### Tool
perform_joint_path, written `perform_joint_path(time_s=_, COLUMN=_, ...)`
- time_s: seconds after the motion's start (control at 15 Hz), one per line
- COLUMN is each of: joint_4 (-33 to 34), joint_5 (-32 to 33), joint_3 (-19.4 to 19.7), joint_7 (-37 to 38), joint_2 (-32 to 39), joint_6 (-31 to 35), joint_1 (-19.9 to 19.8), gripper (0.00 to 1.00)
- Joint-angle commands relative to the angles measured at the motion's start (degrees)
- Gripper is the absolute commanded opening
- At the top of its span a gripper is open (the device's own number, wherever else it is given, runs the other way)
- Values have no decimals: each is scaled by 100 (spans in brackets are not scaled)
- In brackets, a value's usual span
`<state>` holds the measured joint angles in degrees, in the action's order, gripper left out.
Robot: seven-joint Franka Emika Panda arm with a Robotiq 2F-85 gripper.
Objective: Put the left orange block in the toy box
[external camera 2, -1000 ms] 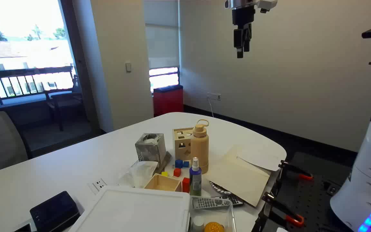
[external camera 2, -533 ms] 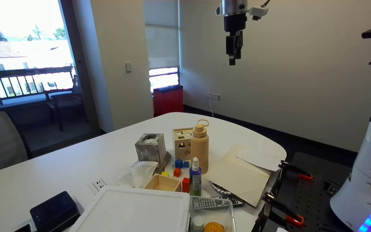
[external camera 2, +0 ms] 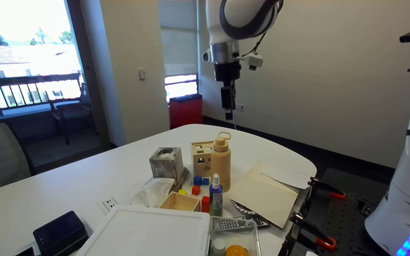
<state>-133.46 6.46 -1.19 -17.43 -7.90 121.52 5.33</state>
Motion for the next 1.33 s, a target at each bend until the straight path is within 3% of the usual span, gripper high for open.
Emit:
perform_joint_path(time_s=0.0, joint_4=69, joint_5=-119, joint_3=-273, joint_7=-129, joint_2=922, joint_6=535, joint_1=161, gripper=100)
perform_joint_path(time_s=0.6, joint_4=1296, joint_5=-663, joint_3=-663, joint_7=-747, joint_2=3367, joint_6=1548, joint_1=-196, gripper=100)
perform_joint_path(time_s=1.27, joint_4=2804, joint_5=-610, joint_3=-742, joint_7=-702, joint_2=4979, joint_6=1555, joint_1=-619, gripper=100)
